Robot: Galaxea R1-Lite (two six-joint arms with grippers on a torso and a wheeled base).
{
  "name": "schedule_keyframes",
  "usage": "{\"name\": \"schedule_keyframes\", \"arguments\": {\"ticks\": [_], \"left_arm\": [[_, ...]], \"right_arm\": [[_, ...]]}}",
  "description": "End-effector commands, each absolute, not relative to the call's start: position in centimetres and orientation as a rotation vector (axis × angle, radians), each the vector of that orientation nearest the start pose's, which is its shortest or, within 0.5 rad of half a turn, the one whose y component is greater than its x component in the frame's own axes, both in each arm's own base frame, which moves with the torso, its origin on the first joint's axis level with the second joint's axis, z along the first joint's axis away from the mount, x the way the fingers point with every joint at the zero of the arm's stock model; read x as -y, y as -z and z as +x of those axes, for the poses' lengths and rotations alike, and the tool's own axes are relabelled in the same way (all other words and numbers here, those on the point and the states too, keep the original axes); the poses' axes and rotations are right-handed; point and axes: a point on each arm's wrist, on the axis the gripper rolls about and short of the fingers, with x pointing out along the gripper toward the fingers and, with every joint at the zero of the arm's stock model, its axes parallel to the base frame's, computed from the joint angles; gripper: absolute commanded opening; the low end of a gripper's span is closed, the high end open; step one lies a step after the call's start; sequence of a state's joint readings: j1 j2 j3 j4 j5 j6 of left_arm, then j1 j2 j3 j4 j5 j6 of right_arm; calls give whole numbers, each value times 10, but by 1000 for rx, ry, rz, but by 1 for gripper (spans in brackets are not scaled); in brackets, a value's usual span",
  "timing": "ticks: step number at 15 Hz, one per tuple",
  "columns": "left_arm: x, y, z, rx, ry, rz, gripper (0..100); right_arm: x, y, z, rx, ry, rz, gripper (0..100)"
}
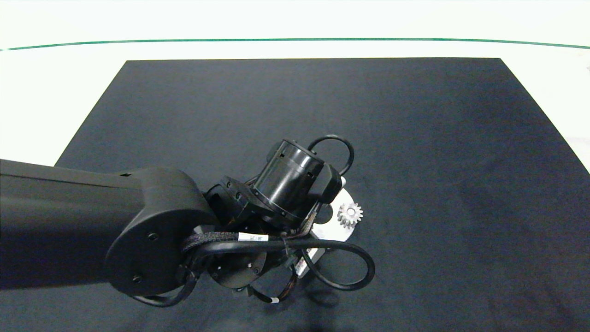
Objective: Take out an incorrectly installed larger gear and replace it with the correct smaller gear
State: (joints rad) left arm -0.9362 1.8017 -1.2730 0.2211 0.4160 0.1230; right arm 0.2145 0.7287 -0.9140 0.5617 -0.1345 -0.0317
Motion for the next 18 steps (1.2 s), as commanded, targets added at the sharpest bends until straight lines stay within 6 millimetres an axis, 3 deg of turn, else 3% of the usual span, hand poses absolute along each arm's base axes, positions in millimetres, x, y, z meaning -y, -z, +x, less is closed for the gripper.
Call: {"name": "schedule_keyframes", "arguments": {"ticks": [1, 5, 6, 14, 16, 18], "left_arm": [[265, -196, 206, -573, 535, 601, 19], [266, -193, 208, -581, 530, 604, 19], [265, -194, 207, -579, 530, 603, 100], [247, -205, 197, -570, 516, 570, 100], [229, -213, 189, -560, 502, 550, 100], [195, -223, 180, -547, 450, 517, 100]], "right_arm": [[-3, -268, 29, -374, -86, -98, 100], [-3, -268, 29, -374, -85, -89, 100], [-3, -268, 29, -374, -85, -89, 100], [-3, -268, 29, -374, -83, -85, 100], [-3, -269, 27, -364, -73, -79, 100], [0, -270, 22, -344, -17, -73, 100]]}}
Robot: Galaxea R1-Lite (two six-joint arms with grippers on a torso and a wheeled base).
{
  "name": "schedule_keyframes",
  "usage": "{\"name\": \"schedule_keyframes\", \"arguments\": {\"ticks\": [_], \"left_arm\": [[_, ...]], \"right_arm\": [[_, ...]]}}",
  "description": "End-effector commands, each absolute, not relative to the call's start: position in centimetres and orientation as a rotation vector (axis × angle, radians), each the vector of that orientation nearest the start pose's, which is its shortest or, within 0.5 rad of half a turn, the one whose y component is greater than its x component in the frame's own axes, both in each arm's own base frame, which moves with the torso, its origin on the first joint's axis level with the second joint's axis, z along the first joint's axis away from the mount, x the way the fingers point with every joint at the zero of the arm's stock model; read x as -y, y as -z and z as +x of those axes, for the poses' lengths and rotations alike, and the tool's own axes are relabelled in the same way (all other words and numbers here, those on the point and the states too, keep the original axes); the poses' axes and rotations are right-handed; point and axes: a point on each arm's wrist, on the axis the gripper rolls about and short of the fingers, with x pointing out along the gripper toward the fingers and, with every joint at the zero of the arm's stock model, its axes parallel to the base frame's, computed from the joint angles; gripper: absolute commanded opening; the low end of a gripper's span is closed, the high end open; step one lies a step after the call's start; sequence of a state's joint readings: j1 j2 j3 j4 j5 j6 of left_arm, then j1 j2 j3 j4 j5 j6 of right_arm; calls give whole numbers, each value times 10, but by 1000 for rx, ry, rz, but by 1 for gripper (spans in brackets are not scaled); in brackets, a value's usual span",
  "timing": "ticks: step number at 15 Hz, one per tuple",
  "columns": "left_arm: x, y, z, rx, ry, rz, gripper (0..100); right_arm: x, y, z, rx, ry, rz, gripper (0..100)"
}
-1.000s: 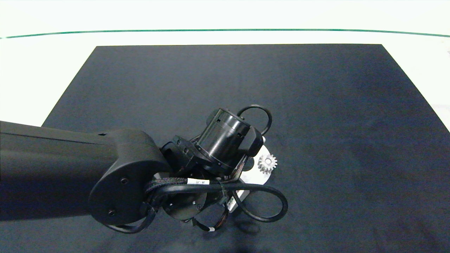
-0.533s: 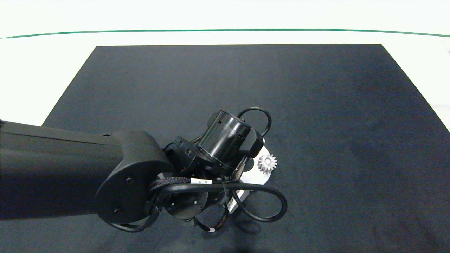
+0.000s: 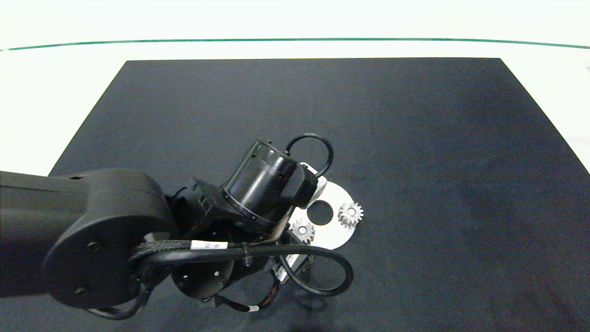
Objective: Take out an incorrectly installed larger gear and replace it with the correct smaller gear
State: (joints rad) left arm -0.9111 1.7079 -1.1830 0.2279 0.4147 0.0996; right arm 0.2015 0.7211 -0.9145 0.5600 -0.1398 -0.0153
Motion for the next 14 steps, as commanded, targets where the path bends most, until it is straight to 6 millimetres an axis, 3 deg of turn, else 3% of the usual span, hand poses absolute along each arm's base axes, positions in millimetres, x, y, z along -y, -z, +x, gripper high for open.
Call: {"name": "schedule_keyframes", "arguments": {"ticks": [1, 3, 5, 8, 11, 14], "left_arm": [[177, -227, 175, -542, 419, 499, 100], [142, -229, 169, -543, 336, 461, 100], [84, -235, 154, -529, 156, 386, 100], [25, -253, 102, -499, -59, 304, 100], [-3, -269, 38, -347, -231, 232, 100], [-11, -275, -30, -123, -349, 168, 100]], "right_arm": [[1, -270, 20, -340, 14, -69, 100], [3, -266, 14, -331, 79, -61, 100], [4, -257, 0, -311, 211, -46, 100], [1, -245, -24, -285, 329, -49, 100], [-6, -231, -55, -185, 403, -88, 100], [-12, -215, -89, -46, 391, -149, 100]]}}
